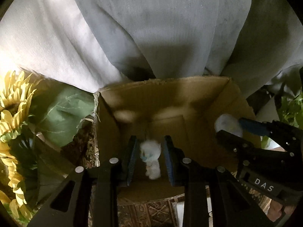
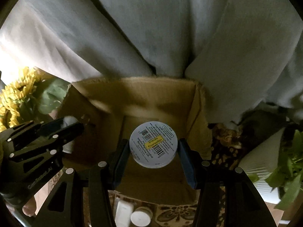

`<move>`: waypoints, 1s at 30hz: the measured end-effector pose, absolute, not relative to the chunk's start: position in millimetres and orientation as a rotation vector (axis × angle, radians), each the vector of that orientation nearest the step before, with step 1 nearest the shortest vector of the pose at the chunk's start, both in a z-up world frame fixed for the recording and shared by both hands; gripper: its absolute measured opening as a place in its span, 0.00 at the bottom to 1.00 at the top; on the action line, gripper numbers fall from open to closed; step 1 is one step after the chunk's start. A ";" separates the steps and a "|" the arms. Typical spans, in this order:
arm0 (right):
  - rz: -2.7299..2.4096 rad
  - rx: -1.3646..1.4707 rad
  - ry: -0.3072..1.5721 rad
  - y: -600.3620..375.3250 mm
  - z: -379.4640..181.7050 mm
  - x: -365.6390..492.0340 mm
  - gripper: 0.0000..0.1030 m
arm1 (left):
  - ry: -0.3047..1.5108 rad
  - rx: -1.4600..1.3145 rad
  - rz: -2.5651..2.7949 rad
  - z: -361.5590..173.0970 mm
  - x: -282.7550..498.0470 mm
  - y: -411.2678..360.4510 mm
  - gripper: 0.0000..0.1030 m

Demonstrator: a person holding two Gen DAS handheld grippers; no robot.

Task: Organize rigid objects
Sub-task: 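Carry both held items over the cardboard box and release them inside, then withdraw both open tools from the box back toward the table items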

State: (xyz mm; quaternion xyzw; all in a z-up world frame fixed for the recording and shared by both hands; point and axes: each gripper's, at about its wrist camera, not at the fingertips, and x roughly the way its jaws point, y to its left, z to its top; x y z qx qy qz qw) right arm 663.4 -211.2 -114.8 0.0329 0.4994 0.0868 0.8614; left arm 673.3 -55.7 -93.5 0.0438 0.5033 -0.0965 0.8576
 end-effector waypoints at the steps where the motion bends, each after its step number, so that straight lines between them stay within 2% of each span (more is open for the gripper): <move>1: 0.185 0.071 1.048 -211.4 -116.9 663.7 0.54 | 1.054 0.093 -0.201 -92.4 672.3 -55.0 0.37; 5: 0.189 0.064 1.036 -210.5 -116.9 661.0 0.59 | 1.030 0.079 -0.199 -88.6 666.3 -53.4 0.37; 14: 0.159 0.092 0.928 -217.4 -92.1 635.2 0.60 | 0.873 0.075 -0.171 -56.3 623.2 -43.7 0.40; 16: 0.150 0.098 0.898 -217.2 -81.8 625.6 0.64 | 0.842 0.074 -0.173 -48.5 610.8 -40.6 0.41; 17: 0.143 0.099 0.884 -217.8 -77.8 621.1 0.67 | 0.827 0.074 -0.174 -44.7 603.3 -39.2 0.44; 24: 0.131 0.101 0.791 -220.4 -56.7 585.0 0.68 | 0.743 0.055 -0.169 -28.1 564.2 -28.7 0.59; 26: 0.123 0.097 0.766 -219.1 -52.1 573.9 0.72 | 0.723 0.054 -0.168 -25.7 554.1 -26.3 0.64; 30: 0.114 0.079 0.710 -213.7 -44.1 547.7 0.74 | 0.678 0.076 -0.158 -21.7 530.1 -23.0 0.69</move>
